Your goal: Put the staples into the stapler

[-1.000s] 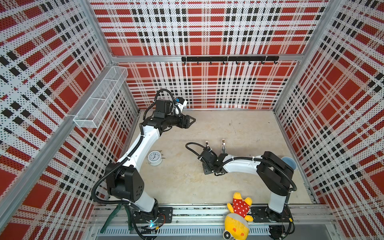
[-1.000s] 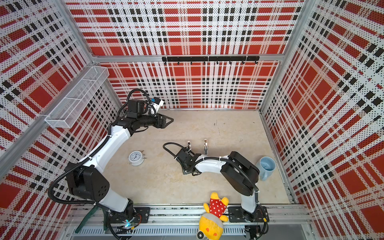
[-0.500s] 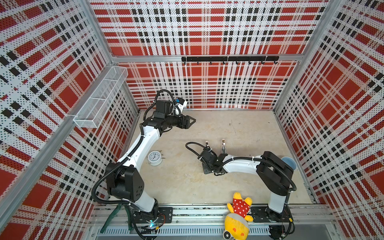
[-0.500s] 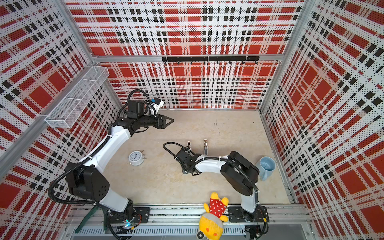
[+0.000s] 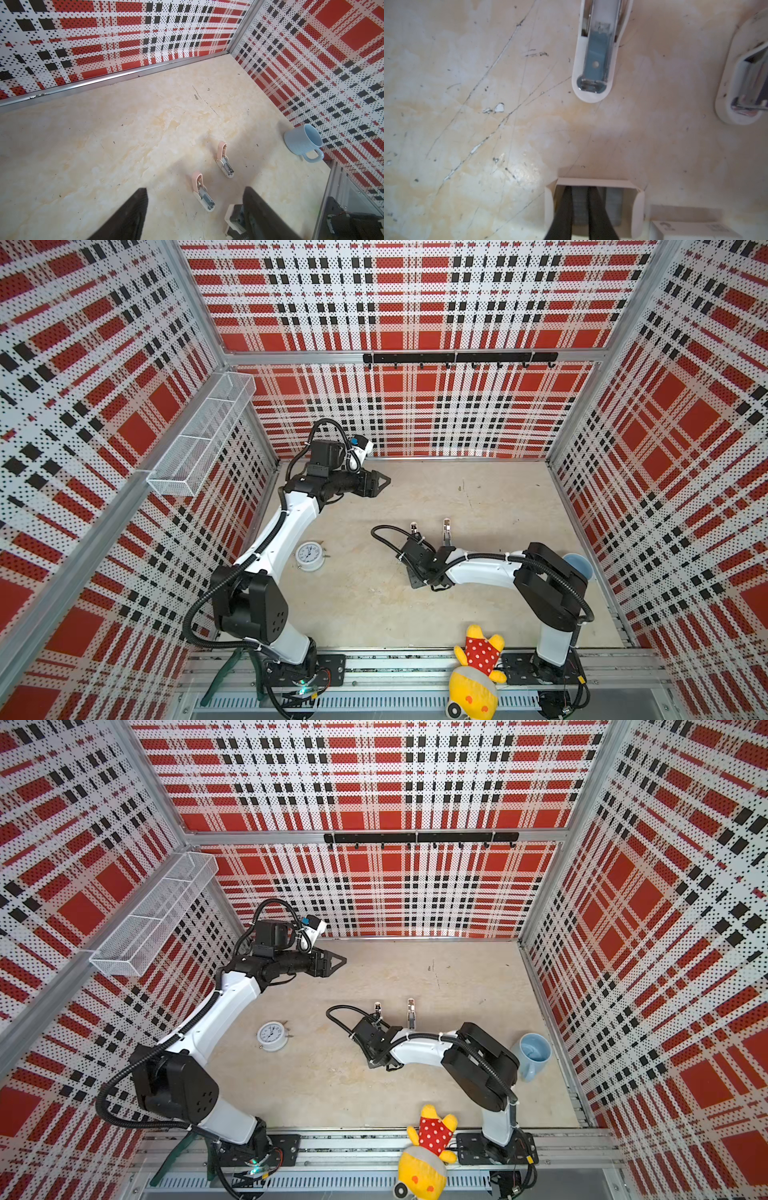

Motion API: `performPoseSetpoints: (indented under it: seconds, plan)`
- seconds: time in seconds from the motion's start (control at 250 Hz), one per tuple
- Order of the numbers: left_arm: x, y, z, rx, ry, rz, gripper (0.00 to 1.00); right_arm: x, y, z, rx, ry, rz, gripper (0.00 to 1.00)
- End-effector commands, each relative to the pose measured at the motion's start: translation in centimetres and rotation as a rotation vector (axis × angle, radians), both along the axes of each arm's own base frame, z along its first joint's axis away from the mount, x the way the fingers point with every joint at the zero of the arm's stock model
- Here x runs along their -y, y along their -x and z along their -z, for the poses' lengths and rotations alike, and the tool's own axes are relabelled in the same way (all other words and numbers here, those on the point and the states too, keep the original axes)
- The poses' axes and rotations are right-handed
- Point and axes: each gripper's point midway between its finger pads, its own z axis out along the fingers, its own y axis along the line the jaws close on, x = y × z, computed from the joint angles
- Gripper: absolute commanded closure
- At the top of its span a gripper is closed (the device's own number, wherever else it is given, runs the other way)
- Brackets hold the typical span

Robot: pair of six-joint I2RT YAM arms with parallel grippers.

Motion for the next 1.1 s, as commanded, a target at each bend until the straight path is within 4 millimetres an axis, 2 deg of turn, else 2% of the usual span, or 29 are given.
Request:
performPoseSetpoints:
  seconds: [0.0, 0.672, 1.096]
  plan:
    - [-0.2, 0.4, -1.5, 0.038, 0.017, -0.001, 0.25, -0.8, -0.9, -2.3, 0.058, -0.038, 0.002, 0.91]
    - [-0.1, 0.4, -2.0, 0.047, 0.026, 0.008, 0.25, -1.1, -1.1, -5.2, 0.088, -0.071, -0.016, 0.91]
    - [0.0, 0.4, -2.0, 0.051, 0.028, 0.014, 0.25, -0.8, -3.4, -7.5, 0.13, -0.14, 0.013, 0.9]
